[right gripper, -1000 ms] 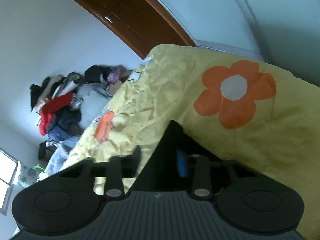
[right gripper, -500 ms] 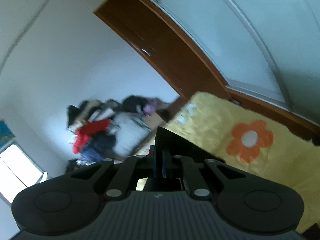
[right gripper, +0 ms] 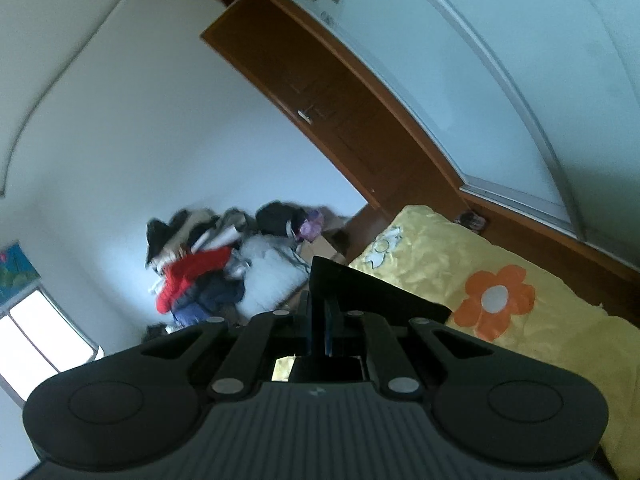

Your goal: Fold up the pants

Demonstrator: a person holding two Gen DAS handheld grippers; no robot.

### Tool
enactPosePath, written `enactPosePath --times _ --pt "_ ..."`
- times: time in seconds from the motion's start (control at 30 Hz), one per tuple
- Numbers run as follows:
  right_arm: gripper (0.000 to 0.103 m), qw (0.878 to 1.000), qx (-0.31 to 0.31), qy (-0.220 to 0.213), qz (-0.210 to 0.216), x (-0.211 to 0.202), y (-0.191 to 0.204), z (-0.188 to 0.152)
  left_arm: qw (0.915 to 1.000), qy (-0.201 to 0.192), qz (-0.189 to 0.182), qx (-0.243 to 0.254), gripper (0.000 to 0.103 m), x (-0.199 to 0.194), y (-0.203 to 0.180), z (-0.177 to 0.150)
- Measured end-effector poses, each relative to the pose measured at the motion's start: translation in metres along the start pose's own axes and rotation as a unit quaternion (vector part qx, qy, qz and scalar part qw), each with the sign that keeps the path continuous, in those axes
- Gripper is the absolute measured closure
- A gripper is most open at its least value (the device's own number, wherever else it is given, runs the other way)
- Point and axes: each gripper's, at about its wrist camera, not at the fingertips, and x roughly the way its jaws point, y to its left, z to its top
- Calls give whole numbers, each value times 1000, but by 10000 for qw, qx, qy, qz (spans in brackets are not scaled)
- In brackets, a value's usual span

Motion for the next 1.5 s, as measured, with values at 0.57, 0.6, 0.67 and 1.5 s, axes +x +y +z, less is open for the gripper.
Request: enactPosePath --times 0.57,0.6,0.67,1.5 --pt "97 9889 1000 206 -1077 -127 -117 -86 9904 802 -817 772 92 -25 -10 -48" --pt "97 9884 995 234 -1120 -129 -119 -89 9902 822 -811 788 92 -26 -13 -51" --pt "97 9874 960 325 -1216 -129 -121 -94 9895 867 -793 841 92 -27 -16 -54" --pt "95 9766 1412 647 -1487 -156 -134 -111 9879 871 -729 1060 63 -36 -22 -63"
